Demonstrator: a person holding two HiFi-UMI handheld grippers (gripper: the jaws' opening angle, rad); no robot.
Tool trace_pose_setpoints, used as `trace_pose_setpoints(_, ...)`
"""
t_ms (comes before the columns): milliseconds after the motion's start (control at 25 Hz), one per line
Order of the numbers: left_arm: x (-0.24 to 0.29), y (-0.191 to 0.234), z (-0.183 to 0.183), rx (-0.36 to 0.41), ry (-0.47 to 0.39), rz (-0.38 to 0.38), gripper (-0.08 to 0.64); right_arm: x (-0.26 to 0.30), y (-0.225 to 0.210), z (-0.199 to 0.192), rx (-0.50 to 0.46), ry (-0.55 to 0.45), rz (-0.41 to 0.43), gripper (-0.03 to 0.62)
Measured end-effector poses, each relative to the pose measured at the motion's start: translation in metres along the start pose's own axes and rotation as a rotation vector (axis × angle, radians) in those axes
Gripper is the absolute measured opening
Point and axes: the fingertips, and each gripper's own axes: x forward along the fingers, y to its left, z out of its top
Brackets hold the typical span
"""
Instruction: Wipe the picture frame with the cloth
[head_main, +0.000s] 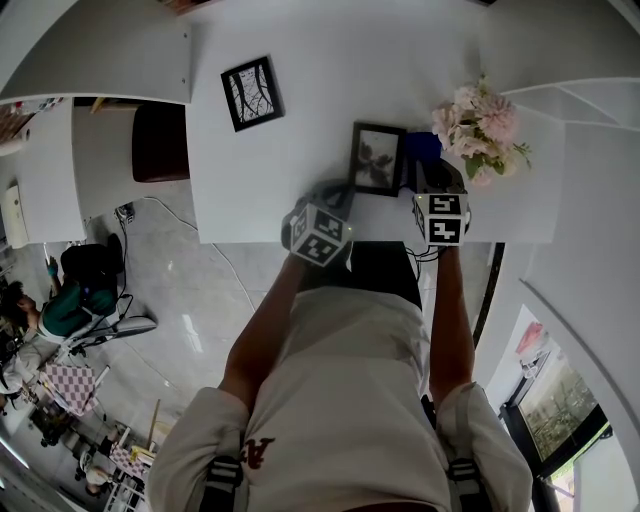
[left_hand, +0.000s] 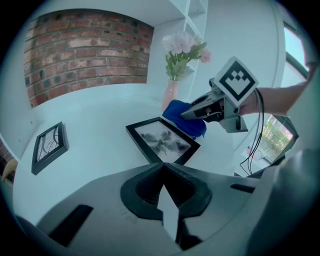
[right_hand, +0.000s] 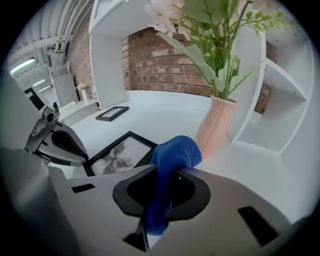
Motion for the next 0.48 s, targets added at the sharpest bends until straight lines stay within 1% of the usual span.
trace_pose_setpoints(160, 0.001, 0.001, 0.0, -0.024, -0.007, -0.007, -0.002, -0.01, -0.005, -0.006, 0.0, 0.004, -0.013, 0.037)
trace_pose_setpoints(320, 0.001, 0.001, -0.001, -0.025, -0.007, -0.01, -0.002, -0.022, -0.004, -0.012, 0.003, 0.01, -0.017, 0.037)
trace_pose_setpoints(480, 0.0, 0.001, 0.0, -0.043, -0.008, -0.017, 0.0, -0.032, 0.004, -0.016, 0.011, 0.022, 0.0, 0.037)
